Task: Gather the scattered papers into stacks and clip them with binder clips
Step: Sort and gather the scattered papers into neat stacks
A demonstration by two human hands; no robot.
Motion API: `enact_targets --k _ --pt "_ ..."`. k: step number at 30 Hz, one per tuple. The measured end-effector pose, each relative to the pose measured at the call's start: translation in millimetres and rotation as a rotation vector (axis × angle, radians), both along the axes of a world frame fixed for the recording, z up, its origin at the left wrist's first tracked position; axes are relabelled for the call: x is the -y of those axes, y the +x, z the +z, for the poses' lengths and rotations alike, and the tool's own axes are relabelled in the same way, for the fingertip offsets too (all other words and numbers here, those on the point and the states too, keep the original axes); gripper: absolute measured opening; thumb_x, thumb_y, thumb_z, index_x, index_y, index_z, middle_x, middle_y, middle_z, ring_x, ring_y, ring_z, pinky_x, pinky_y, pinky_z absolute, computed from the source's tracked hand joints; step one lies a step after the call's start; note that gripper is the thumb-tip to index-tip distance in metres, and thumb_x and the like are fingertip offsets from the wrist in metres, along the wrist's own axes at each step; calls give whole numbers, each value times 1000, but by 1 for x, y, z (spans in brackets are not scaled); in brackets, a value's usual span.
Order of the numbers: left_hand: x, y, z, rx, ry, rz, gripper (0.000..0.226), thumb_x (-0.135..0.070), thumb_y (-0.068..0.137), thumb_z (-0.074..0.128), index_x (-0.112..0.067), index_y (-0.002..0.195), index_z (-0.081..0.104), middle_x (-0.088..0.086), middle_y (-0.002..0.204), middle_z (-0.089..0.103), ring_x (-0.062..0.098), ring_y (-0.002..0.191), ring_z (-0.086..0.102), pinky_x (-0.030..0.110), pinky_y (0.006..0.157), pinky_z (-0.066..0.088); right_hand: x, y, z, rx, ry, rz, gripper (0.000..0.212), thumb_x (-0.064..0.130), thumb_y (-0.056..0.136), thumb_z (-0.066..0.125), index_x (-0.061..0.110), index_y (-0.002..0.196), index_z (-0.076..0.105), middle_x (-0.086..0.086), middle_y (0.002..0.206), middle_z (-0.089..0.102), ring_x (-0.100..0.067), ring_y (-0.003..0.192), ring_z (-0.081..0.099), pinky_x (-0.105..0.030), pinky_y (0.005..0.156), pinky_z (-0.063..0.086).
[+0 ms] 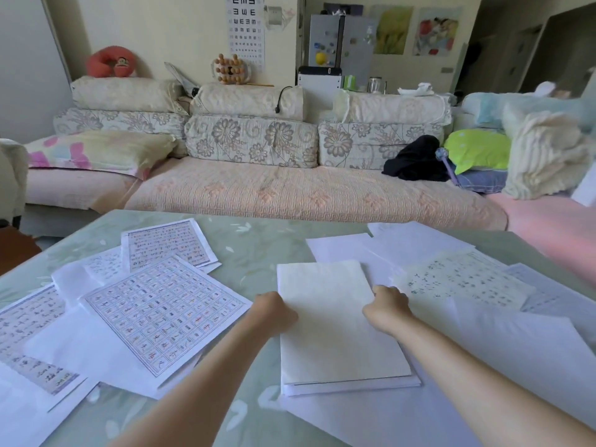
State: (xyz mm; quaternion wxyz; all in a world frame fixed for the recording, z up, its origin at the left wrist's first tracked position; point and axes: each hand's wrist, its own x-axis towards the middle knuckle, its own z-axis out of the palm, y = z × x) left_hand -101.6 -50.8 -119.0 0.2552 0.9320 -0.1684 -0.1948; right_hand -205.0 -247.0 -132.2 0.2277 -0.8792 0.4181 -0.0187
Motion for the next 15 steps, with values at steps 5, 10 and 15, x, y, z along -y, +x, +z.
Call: enact_targets --k 5,10,15 --pt "-6 -2 3 47 16 -48 46 -29 88 60 -2 124 53 12 115 61 28 98 64 32 81 51 -9 -1 8 -51 1 47 34 18 83 45 15 116 52 -15 129 49 -35 123 41 -33 94 45" --pt "-43 13 10 216 -54 -44 57 -28 91 56 -12 143 38 7 133 52 24 118 53 29 89 45 -44 14 26 70 -83 206 52 22 92 48 21 144 43 -6 144 38 -27 136 30 -35 106 36" --pt "-107 26 6 412 197 -133 67 -56 80 59 -26 138 43 -2 132 48 20 127 39 38 94 43 -117 55 32 133 52 539 47 29 91 57 27 138 52 0 143 45 -18 134 41 -28 107 36"
